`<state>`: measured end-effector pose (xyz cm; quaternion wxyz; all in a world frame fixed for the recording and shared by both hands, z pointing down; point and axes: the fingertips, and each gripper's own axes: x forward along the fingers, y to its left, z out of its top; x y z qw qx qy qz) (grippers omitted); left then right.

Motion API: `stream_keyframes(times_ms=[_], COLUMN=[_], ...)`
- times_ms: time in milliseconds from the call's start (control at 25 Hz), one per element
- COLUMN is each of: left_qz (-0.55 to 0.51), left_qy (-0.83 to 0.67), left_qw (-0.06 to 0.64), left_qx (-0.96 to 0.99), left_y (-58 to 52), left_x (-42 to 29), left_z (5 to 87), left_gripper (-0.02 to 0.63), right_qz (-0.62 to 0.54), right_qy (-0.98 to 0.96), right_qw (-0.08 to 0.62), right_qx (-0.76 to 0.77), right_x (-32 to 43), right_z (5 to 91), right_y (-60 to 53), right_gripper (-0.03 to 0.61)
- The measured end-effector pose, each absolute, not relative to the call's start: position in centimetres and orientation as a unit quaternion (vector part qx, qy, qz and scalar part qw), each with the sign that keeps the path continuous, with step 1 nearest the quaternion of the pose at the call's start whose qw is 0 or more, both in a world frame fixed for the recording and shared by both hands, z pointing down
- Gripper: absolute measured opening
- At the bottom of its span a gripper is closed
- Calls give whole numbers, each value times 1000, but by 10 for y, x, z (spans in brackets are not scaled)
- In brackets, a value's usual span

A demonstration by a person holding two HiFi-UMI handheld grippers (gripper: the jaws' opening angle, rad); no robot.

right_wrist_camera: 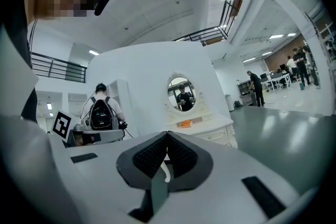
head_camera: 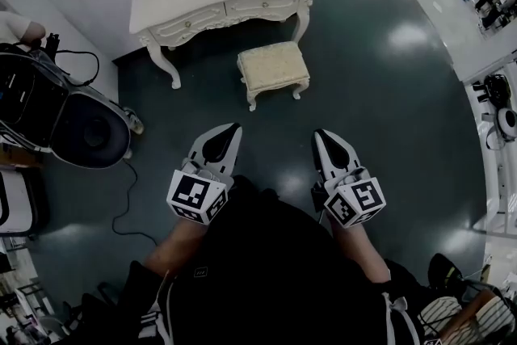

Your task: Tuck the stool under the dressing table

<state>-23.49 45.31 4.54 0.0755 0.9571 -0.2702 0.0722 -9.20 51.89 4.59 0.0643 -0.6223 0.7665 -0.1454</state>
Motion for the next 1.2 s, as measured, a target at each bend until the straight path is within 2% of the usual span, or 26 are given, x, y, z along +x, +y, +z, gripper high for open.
stream_keyframes(times_ms=[600, 1200], left_qz=[74, 59], left_qy=[-266, -268], left_qw=[95, 97], left_qx=[956, 957], left_y=[375, 218], left_x=[-180, -133], left_z=[67, 63], left_gripper=[5, 5], right_qz=[-161, -141], right_qy=[758, 771], right_qw=[38, 2], right_qx=[-630, -621], right_x=[-34, 12], right_z=[68, 56], right_y=[455, 282], right_gripper=[15, 15])
